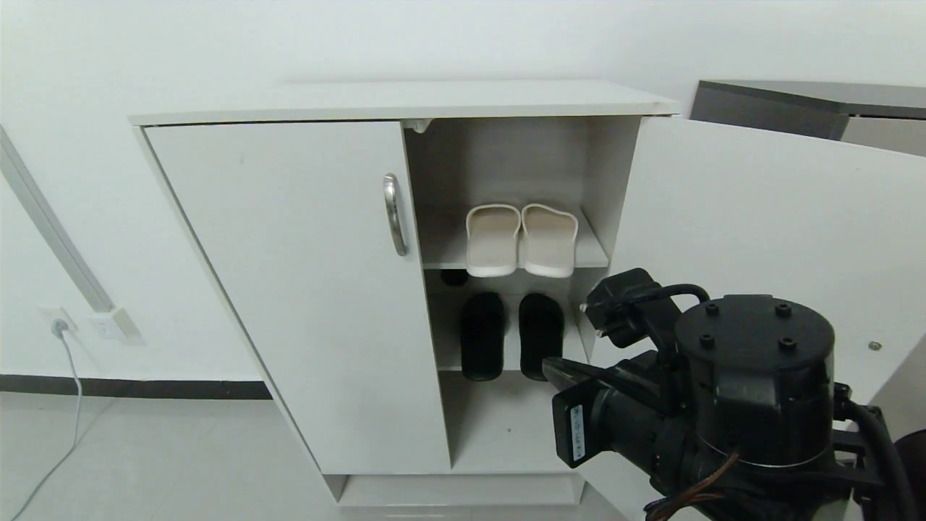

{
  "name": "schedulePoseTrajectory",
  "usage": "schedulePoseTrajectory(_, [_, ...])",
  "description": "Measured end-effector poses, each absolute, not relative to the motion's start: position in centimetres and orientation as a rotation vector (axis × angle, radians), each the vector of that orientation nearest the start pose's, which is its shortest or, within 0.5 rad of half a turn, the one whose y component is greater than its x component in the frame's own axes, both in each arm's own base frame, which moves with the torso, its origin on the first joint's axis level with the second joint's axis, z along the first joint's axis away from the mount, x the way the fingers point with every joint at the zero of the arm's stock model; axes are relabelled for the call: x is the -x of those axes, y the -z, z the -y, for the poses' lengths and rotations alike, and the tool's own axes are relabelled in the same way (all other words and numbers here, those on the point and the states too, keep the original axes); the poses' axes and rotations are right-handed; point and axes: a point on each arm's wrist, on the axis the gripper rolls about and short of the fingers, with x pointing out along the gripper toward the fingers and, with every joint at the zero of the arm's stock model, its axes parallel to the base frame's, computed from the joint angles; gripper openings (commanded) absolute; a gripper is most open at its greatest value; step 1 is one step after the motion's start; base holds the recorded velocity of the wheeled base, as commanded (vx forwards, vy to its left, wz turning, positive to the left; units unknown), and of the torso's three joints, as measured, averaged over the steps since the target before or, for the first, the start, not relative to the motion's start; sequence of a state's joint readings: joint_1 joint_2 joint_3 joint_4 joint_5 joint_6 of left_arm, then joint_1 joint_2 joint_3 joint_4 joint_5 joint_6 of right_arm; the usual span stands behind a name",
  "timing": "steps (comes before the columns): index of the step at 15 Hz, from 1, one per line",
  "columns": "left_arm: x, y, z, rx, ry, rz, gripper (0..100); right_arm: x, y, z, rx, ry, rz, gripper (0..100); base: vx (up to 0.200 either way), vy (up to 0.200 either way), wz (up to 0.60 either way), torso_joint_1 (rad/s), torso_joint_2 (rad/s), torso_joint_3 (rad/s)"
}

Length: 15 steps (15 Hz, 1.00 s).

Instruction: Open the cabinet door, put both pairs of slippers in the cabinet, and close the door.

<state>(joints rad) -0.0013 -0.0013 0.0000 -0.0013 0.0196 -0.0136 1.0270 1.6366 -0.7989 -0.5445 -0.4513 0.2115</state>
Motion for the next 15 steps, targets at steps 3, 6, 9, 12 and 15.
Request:
schedulePoseTrajectory(3, [2.3,-7.6,0.0,0.013,-0.019,0.002,0,-15.8,-18.9,-24.1,-0.001,-0.545,-0.280,0,-0.200,0.000,0.00,0.001,0.00,0.001])
schedulePoseTrajectory(6, [2.3,-7.6,0.0,0.013,-0.018,0.003,0,-15.8,-18.7,-24.0,0.003,-0.547,-0.280,0,-0.200,0.000,0.00,-0.002,0.00,0.002])
schedulePoseTrajectory(9, [2.3,-7.6,0.0,0.014,-0.019,0.003,0,-15.9,-18.4,-23.7,0.015,-0.538,-0.287,0,0.000,0.000,0.00,0.000,0.00,0.000])
schedulePoseTrajectory(12, [2.3,-7.6,0.0,0.014,-0.019,0.003,0,-16.0,-18.2,-23.6,0.019,-0.533,-0.290,0,0.000,0.000,0.00,0.000,0.00,0.000])
schedulePoseTrajectory(15, [2.3,-7.6,0.0,0.013,-0.018,0.003,0,-16.0,-17.9,-23.8,0.022,-0.549,-0.301,0,0.000,0.000,0.00,0.000,0.00,0.000])
